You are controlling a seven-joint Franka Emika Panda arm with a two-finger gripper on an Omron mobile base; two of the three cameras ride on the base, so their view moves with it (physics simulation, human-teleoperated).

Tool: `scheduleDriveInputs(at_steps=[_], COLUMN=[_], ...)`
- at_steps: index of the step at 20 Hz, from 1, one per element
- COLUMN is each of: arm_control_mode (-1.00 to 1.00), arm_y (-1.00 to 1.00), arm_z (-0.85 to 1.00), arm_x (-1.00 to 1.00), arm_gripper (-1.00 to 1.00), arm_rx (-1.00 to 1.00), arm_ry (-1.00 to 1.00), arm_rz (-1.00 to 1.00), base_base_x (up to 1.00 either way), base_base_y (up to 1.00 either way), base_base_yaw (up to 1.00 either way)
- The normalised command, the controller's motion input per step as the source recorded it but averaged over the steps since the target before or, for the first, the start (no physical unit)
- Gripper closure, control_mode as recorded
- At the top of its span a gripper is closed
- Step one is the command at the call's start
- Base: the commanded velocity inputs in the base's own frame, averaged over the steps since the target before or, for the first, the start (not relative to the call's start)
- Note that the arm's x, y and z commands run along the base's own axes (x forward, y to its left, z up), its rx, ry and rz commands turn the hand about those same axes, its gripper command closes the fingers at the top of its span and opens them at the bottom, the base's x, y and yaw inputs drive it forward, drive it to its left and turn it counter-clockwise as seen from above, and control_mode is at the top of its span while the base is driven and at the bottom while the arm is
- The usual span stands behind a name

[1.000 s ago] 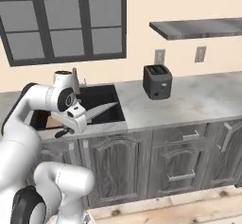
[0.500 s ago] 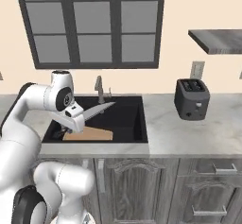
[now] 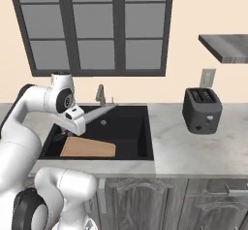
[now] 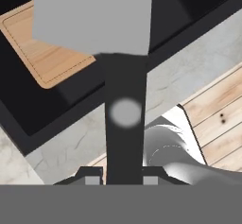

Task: Move the cutting board and knife to the sink. Then move spray from the cabinet to the counter.

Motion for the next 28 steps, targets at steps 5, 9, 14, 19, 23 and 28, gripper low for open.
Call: scheduleDriveInputs(at_steps=[5,9,14,19,23,28], arm_control_mode=[1.0,-1.0,-1.0,-1.0,-1.0,-1.0], arm_y=[0.0,0.0,0.0,0.27,0.45,0.38], arm_z=[0.0,0.0,0.0,-0.05,0.0,-0.02], arm_x=[0.0,0.0,0.0,0.35,0.48,0.44], arm_gripper=[1.0,1.0,1.0,1.0,1.0,1.0], arm_rx=[0.0,0.0,0.0,0.11,0.25,0.24], arm_ry=[0.0,0.0,0.0,0.01,0.0,0.02], arm_rz=[0.0,0.0,0.0,-0.17,-0.3,-0.3], base_base_x=[0.28,0.0,0.0,0.0,0.0,0.0], base_base_y=[0.07,0.0,0.0,0.0,0.0,0.0], base_base_yaw=[0.0,0.0,0.0,0.0,0.0,0.0])
